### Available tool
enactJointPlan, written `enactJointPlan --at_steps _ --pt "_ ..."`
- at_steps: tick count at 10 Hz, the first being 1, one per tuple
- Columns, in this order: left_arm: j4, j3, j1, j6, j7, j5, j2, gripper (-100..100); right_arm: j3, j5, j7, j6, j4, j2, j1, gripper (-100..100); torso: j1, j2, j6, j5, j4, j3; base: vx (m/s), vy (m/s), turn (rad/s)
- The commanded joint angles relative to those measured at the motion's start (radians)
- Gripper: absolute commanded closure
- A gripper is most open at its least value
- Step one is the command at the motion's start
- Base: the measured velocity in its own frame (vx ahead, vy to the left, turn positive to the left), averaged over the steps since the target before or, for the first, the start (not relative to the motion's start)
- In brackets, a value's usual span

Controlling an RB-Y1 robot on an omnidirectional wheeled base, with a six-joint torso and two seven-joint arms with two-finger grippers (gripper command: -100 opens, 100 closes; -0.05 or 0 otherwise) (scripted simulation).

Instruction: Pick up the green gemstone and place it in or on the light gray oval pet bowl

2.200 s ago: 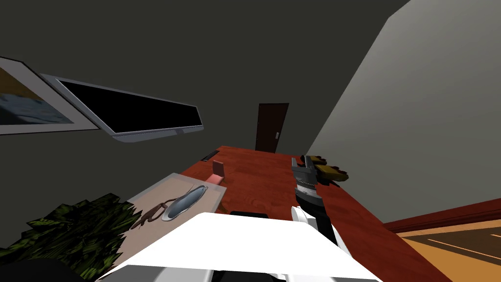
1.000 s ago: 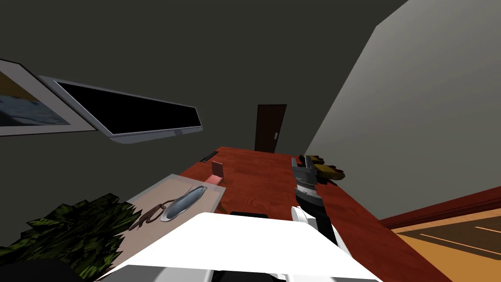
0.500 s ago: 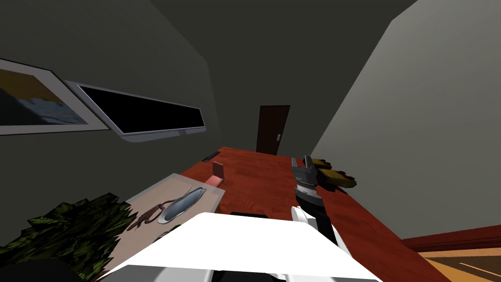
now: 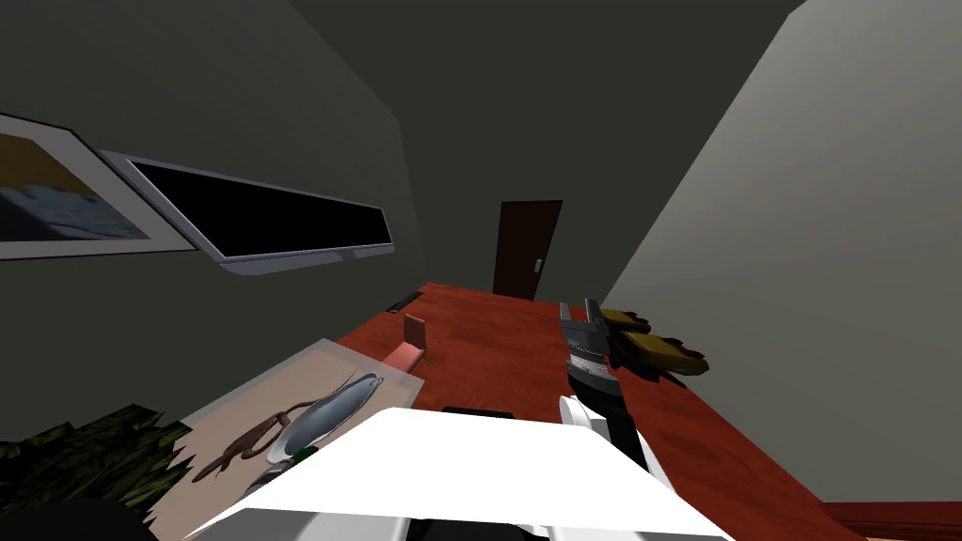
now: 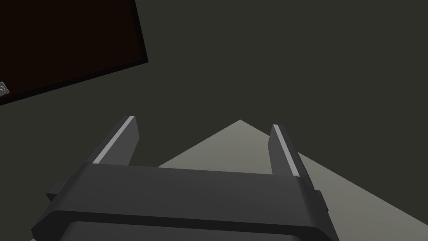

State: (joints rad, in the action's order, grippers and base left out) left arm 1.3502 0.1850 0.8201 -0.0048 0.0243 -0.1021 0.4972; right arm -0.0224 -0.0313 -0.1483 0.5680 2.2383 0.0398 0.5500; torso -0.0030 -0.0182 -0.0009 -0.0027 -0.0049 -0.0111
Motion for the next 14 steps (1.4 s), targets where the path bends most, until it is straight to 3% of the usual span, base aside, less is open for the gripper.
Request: enactJointPlan --at_steps 1,4,6,9,10,11,14 --pt "-0.017 0.035 0.013 0.012 -0.015 0.013 0.029 100 0.0 0.0 0.0 0.0 0.0 0.0 0.0 0 0.0 0.0 0.0 0.0 0.0 0.0 0.11 -0.039 -0.024" --pt "-0.012 0.095 0.033 0.068 -0.021 0.034 0.07 100 0.0 0.0 0.0 0.0 0.0 0.0 0.0 0 -0.003 -0.003 0.0 -0.002 -0.001 -0.002 0.193 -0.062 -0.027" --pt "-0.007 0.109 0.034 0.09 -0.011 0.036 0.083 100 0.0 0.0 0.0 0.0 0.0 0.0 0.0 0 -0.002 -0.003 0.001 -0.001 0.0 -0.001 0.131 -0.027 -0.054" --pt "0.009 0.114 0.021 0.135 0.037 0.026 0.102 100 0.0 0.0 0.0 0.0 0.0 0.0 0.0 0 0.0 0.004 0.001 0.0 0.001 0.002 0.067 -0.015 -0.089" --pt "-0.001 0.114 0.022 0.123 0.025 0.029 0.1 100 0.0 0.0 0.0 0.0 0.0 0.0 0.0 0 0.0 0.005 0.001 0.0 0.001 0.003 0.026 -0.004 -0.03" --pt "0.001 0.114 0.02 0.125 0.028 0.028 0.101 -100 0.0 0.0 0.0 0.0 0.0 0.0 0.0 0 0.0 0.007 -0.001 0.0 0.001 0.004 0.007 0.0 0.0" --pt "0.001 0.114 0.02 0.124 0.028 0.028 0.101 -100 0.0 0.0 0.0 0.0 0.0 0.0 0.0 0 0.0 0.01 -0.001 0.0 0.002 0.006 0.0 0.0 0.0"
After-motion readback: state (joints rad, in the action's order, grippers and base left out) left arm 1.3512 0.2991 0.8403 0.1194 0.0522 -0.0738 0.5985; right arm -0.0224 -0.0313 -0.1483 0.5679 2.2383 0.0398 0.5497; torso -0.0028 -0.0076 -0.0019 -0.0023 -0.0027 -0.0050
